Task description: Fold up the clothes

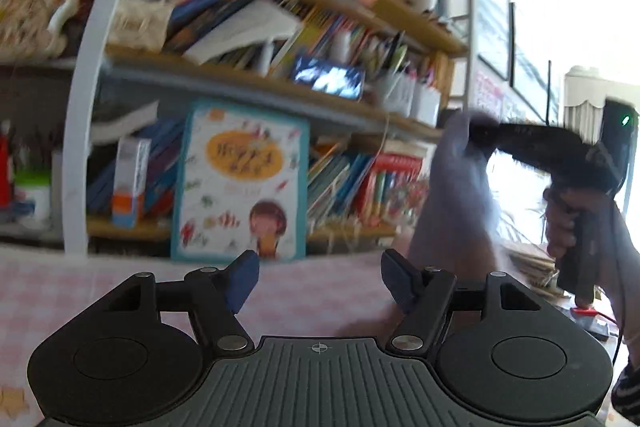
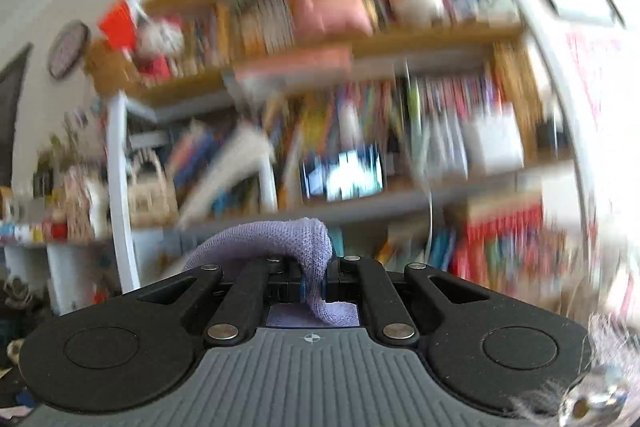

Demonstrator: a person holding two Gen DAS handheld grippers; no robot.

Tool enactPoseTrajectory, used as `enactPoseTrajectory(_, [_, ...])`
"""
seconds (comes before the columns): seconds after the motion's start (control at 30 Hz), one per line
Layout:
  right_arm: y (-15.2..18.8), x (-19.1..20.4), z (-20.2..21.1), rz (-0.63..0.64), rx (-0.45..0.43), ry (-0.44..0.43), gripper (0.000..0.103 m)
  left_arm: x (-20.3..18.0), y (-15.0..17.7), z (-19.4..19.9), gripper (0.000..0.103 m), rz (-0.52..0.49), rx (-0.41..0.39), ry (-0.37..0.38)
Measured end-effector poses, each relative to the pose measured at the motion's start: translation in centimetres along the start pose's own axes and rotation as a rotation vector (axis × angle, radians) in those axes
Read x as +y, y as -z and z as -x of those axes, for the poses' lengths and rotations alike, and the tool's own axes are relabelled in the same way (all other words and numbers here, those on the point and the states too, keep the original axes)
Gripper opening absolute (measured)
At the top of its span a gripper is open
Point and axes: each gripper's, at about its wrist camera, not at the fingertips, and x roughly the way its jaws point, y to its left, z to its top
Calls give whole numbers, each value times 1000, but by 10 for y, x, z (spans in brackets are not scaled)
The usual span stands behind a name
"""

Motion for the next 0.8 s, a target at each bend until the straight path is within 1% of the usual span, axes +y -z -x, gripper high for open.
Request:
enactPoseTrajectory(0.07, [16, -4, -13, -51, 78, 3, 6, 7, 5, 2, 71, 28, 24, -3])
enactPoseTrajectory(0.1, [24, -6, -19, -77, 112, 4, 6, 9, 4, 2, 71, 31, 20, -15])
enactPoseTrajectory(0.17, [31, -3, -27, -107, 136, -4, 6, 13, 3, 2, 72, 37, 13, -41])
enactPoseTrajectory(0.2, [31, 2, -29, -107, 122, -10, 6, 15, 2, 2, 72, 40, 9, -54])
enactPoseTrajectory(0.23, [26, 10, -26, -91, 83, -14, 6, 17, 1, 2, 72, 42, 6, -67])
enactPoseTrajectory(0.27, [20, 20, -20, -62, 25, -17, 6, 19, 1, 2, 72, 45, 2, -80])
enactPoseTrajectory(0.4, [-13, 53, 3, 44, -267, -43, 6, 27, -2, 2, 72, 56, -13, -132])
enactPoseTrajectory(0.43, [-20, 57, 6, 49, -304, -67, 6, 29, -3, 4, 72, 62, -19, -146])
enactPoseTrajectory(0.47, [-25, 58, 8, 38, -307, -104, 6, 33, -2, 4, 72, 76, -18, -156])
enactPoseTrajectory(0.5, [-28, 59, 7, 18, -285, -146, 6, 36, -2, 5, 72, 90, -16, -165])
enactPoseTrajectory(0.53, [-26, 58, 2, -13, -219, -198, 6, 39, -2, 5, 72, 104, -14, -174])
enactPoseTrajectory(0.6, [-8, 61, -10, -69, -22, -313, 6, 46, -1, 7, 72, 132, -10, -193])
enactPoseTrajectory(0.67, [26, 71, -22, -85, 202, -404, 6, 53, -1, 8, 72, 160, -6, -212])
enactPoseTrajectory(0.7, [44, 79, -27, -86, 298, -439, 6, 57, -1, 8, 72, 174, -4, -221])
enactPoseTrajectory(0.8, [99, 103, -37, -95, 555, -536, 7, 67, 0, 10, 72, 215, 2, -249])
